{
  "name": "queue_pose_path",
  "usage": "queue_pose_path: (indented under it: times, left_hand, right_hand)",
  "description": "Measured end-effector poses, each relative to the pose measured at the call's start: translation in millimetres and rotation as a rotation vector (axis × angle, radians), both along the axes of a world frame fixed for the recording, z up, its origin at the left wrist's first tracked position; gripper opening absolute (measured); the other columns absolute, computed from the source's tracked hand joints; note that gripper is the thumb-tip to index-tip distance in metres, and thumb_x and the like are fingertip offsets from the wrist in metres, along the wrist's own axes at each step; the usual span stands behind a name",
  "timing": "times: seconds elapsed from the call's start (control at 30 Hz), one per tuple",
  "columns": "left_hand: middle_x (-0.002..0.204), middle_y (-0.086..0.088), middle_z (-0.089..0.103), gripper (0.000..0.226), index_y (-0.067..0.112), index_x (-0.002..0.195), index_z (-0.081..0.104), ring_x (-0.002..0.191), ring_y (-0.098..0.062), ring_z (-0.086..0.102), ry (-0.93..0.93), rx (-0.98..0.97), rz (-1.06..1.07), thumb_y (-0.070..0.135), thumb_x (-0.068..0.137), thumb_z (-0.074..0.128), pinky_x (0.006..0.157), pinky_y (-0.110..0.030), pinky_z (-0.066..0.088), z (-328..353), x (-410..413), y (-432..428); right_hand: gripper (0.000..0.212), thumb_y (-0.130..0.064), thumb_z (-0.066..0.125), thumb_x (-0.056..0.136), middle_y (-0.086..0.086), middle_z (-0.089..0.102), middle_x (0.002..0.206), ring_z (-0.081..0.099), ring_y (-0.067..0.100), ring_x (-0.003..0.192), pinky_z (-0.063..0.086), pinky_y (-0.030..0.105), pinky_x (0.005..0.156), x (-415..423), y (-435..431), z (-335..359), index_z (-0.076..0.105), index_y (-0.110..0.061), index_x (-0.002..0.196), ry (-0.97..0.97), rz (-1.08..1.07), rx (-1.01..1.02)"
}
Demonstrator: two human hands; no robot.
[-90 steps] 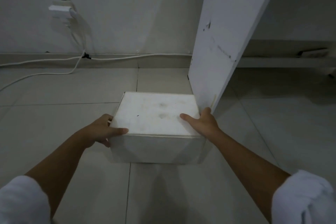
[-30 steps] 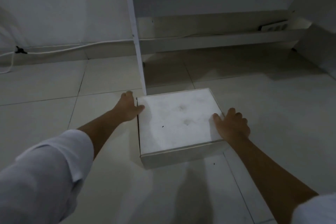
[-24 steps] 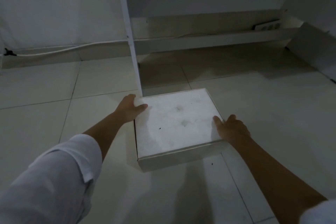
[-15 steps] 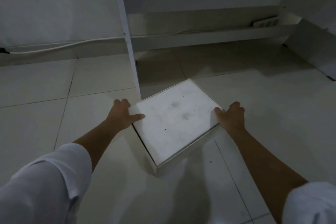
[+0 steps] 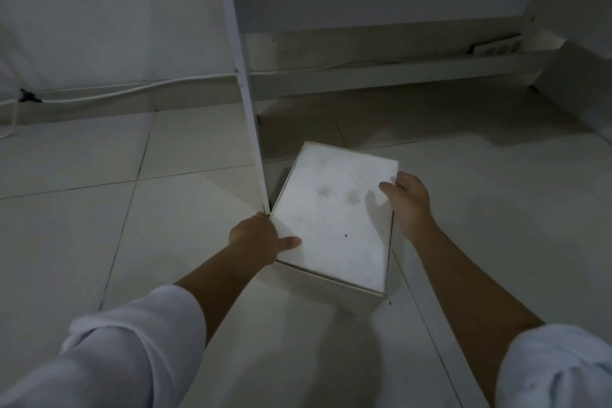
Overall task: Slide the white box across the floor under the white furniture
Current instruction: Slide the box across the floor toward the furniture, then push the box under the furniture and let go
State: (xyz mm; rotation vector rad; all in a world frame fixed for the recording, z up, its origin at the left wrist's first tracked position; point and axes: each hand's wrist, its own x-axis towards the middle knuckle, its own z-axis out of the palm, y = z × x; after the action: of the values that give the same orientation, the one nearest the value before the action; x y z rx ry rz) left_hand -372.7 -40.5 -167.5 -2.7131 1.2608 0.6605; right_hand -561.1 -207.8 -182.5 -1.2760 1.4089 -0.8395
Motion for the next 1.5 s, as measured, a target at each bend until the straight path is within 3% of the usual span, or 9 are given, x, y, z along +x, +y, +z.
queue_pose_path:
  times: [0.13,0.37,0.6,0.7,0.8,0.93,1.07,1.27,1.5]
  left_hand:
    - [0.114,-0.014,0.066,0.091,0.003,0.131,0.04,0.097,-0.03,0.07,0.172,-0.013,0.141,0.07,0.073,0.059,0.074,-0.032,0.051,-5.2,-26.6,-2.1]
    - [0.109,-0.013,0.066,0.094,0.0,0.125,0.044,0.098,-0.028,0.07,0.23,0.008,0.177,0.077,0.072,0.051,0.073,-0.031,0.047,-9.7,-39.0,-5.4]
    - [0.061,-0.004,0.05,0.078,0.005,0.073,0.055,0.064,-0.019,0.056,0.267,0.013,0.105,0.082,0.073,0.04,0.07,-0.03,0.044,-12.9,-41.5,-9.3]
    - [0.086,-0.006,0.062,0.092,0.0,0.113,0.058,0.091,-0.023,0.062,0.189,-0.016,0.088,0.082,0.071,0.045,0.077,-0.032,0.045,-9.7,-39.9,-8.3]
    - [0.14,-0.015,0.048,0.104,0.003,0.146,0.027,0.125,-0.03,0.053,0.09,-0.131,0.116,0.071,0.073,0.057,0.093,-0.038,0.048,-3.5,-44.3,-10.4]
    - [0.136,-0.012,0.039,0.061,0.01,0.135,0.036,0.122,-0.027,0.043,-0.053,-0.362,-0.053,0.035,0.085,0.06,0.089,-0.034,0.049,1.7,-44.3,-14.5]
    - [0.133,-0.008,0.045,0.047,0.012,0.134,0.046,0.12,-0.024,0.044,-0.11,-0.416,-0.287,0.029,0.09,0.047,0.096,-0.034,0.045,-1.5,-44.5,-17.7]
    - [0.163,-0.019,0.002,0.069,0.004,0.154,0.009,0.151,-0.033,0.001,-0.085,-0.251,-0.388,0.036,0.098,0.034,0.124,-0.038,0.01,-20.2,-32.0,-21.7]
    - [0.161,-0.02,-0.016,0.075,0.001,0.152,-0.009,0.15,-0.034,-0.016,-0.135,-0.222,-0.374,0.034,0.098,0.031,0.122,-0.043,-0.005,-32.1,-33.1,-33.5]
  right_hand:
    - [0.065,-0.023,0.069,0.079,0.007,0.049,0.143,0.05,0.024,0.128,0.042,0.038,0.108,1.4,-4.3,1.2,0.045,-0.011,0.138,0.175,0.149,-0.039]
    - [0.076,-0.034,0.072,0.077,0.009,0.039,0.148,0.042,0.025,0.133,0.035,0.029,0.105,-17.4,0.7,1.1,0.04,-0.011,0.142,0.466,0.364,-0.196]
    - [0.154,-0.051,0.088,0.048,0.007,-0.029,0.157,0.006,0.033,0.148,0.04,0.047,0.109,-37.5,13.6,28.8,-0.035,-0.033,0.14,1.115,1.04,0.186]
    - [0.152,-0.038,0.09,0.052,0.014,-0.018,0.158,0.02,0.039,0.143,0.039,0.049,0.109,-34.6,18.9,29.2,-0.031,-0.03,0.143,1.12,1.037,0.075]
    - [0.141,-0.034,0.09,0.053,0.014,0.007,0.153,0.034,0.037,0.133,0.042,0.046,0.105,-34.7,15.1,25.1,-0.014,-0.028,0.148,1.019,0.98,-0.032]
    - [0.113,-0.029,0.089,0.055,0.01,0.029,0.135,0.046,0.031,0.116,0.048,0.041,0.098,-30.1,6.6,18.6,0.018,-0.025,0.143,0.867,0.858,-0.175]
    - [0.088,-0.024,0.088,0.059,0.009,0.034,0.128,0.052,0.028,0.106,0.046,0.028,0.088,-14.6,2.2,7.3,0.04,-0.022,0.133,0.726,0.697,-0.27]
    - [0.069,-0.02,0.083,0.067,0.011,0.034,0.14,0.054,0.031,0.114,0.043,0.027,0.094,17.4,2.5,-8.7,0.053,-0.015,0.129,0.653,0.519,-0.35]
    - [0.054,-0.023,0.07,0.082,0.015,0.037,0.143,0.053,0.031,0.12,0.042,0.029,0.102,41.7,-3.3,-16.2,0.052,-0.011,0.132,0.693,0.413,-0.429]
